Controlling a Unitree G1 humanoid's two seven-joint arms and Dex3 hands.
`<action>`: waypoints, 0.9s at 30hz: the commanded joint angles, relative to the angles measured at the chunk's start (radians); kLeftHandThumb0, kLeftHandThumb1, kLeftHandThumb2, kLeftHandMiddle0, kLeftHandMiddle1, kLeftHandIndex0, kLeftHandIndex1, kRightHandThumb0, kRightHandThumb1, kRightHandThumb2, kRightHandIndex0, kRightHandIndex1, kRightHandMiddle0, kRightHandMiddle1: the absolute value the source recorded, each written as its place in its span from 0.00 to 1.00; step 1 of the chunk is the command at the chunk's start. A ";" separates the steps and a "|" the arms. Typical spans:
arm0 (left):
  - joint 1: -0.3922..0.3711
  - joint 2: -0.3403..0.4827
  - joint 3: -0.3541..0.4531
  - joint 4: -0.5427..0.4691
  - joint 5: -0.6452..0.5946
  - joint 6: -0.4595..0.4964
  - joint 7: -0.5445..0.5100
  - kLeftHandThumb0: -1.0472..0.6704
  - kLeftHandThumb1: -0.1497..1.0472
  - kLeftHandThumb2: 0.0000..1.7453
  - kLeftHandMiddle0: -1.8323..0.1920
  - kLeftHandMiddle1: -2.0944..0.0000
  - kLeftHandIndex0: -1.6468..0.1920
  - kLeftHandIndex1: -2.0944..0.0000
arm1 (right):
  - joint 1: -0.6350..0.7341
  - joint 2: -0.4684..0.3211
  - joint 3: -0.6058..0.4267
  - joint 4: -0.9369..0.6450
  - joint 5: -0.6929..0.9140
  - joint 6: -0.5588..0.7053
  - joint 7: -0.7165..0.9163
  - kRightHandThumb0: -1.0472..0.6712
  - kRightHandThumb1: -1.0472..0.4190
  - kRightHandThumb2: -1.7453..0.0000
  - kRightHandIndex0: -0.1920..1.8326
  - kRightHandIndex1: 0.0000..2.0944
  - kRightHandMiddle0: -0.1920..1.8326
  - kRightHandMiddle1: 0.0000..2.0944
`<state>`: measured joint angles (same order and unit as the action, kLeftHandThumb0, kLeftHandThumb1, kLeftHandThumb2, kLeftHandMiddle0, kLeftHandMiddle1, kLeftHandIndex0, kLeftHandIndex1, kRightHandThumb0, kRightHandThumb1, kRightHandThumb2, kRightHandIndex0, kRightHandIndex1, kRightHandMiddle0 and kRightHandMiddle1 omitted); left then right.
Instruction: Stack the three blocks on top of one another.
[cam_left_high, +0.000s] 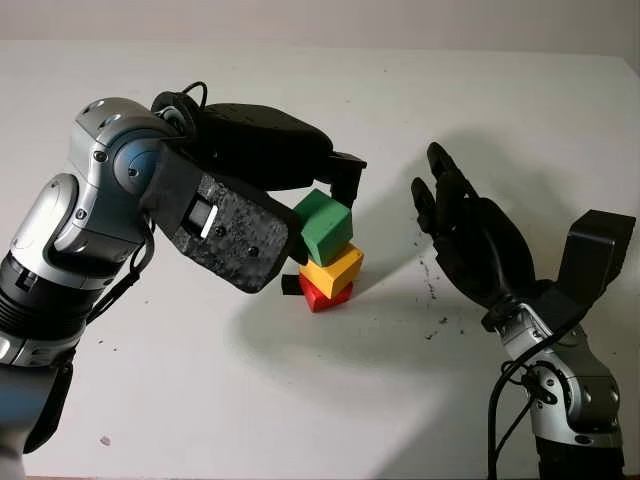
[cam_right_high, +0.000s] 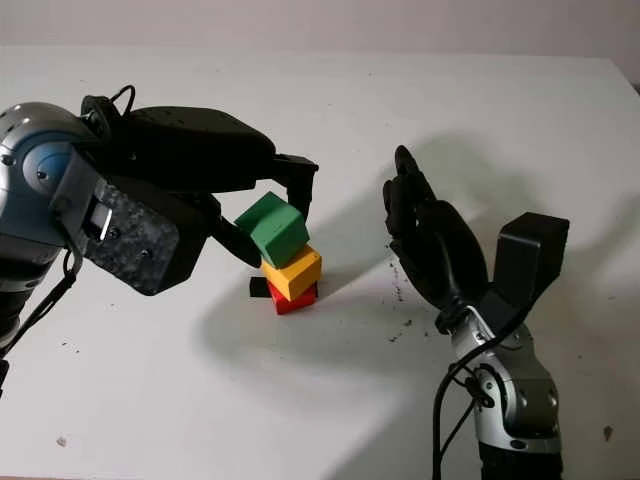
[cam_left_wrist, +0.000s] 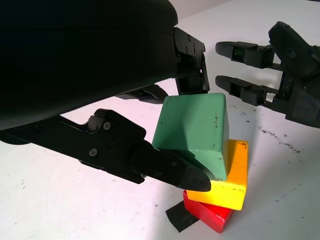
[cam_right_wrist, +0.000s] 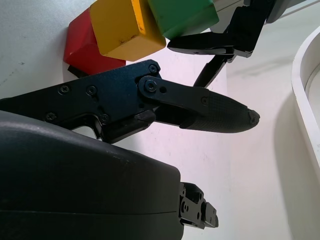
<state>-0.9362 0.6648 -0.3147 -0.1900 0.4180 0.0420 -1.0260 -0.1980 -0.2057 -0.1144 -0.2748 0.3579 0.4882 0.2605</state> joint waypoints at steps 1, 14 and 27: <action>-0.025 -0.008 -0.005 -0.013 0.003 0.014 -0.004 0.38 1.00 0.12 0.71 0.97 0.80 0.29 | 0.012 -0.002 -0.008 -0.018 0.007 0.001 -0.002 0.17 0.00 0.63 0.00 0.00 0.00 0.00; -0.037 -0.009 -0.015 -0.006 -0.002 0.019 -0.032 0.40 1.00 0.12 0.72 0.98 0.79 0.31 | 0.019 0.005 -0.006 -0.010 0.012 -0.011 0.000 0.17 0.00 0.63 0.00 0.00 0.00 0.00; -0.038 -0.011 -0.021 -0.004 -0.002 0.012 -0.040 0.41 1.00 0.12 0.72 0.97 0.83 0.25 | 0.025 0.001 -0.002 -0.032 0.010 0.011 -0.020 0.17 0.00 0.64 0.00 0.00 0.00 0.00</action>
<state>-0.9500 0.6567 -0.3300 -0.1916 0.4167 0.0503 -1.0592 -0.1802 -0.2033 -0.1153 -0.2832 0.3637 0.4963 0.2414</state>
